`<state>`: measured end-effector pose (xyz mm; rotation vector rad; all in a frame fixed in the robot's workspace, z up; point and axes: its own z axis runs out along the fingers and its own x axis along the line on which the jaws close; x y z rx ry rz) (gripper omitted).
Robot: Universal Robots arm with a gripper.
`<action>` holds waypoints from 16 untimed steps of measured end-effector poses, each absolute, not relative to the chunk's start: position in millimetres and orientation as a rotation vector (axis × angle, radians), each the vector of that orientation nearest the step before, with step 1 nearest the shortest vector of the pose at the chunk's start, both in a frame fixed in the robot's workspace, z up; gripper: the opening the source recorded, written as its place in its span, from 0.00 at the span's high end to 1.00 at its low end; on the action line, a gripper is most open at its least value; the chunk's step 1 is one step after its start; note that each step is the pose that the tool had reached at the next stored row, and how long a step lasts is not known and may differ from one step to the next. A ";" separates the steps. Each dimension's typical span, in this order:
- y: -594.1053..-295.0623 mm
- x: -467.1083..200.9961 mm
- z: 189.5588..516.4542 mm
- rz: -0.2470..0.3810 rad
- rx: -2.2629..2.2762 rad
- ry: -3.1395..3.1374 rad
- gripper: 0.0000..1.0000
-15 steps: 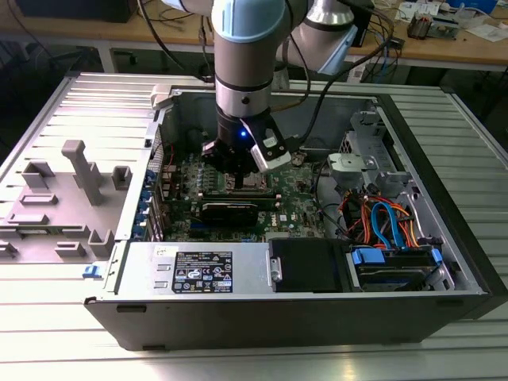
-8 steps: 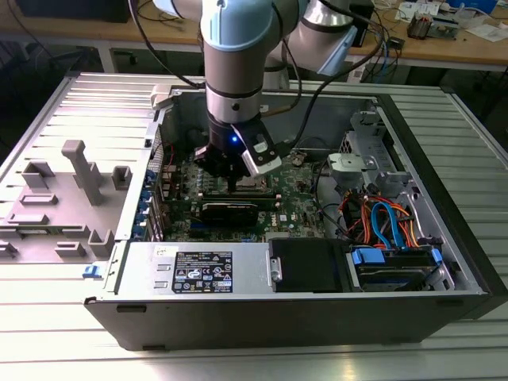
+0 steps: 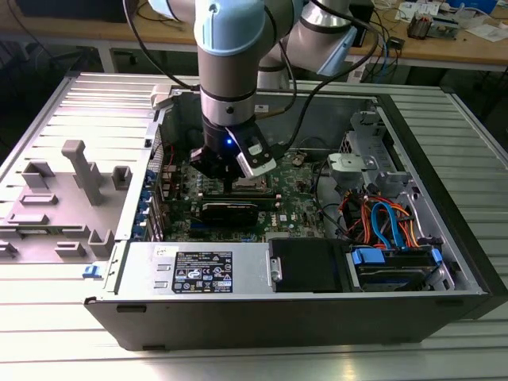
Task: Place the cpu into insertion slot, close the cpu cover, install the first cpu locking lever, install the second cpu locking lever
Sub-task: 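Install the second cpu locking lever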
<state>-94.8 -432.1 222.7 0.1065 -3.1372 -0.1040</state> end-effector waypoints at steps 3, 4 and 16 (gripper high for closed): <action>-432.1 -96.3 221.1 -0.110 0.110 -3.137 0.89; -432.2 -97.1 220.9 -0.113 0.111 -3.137 0.89; -431.4 -99.6 211.3 -0.162 0.125 -3.135 0.89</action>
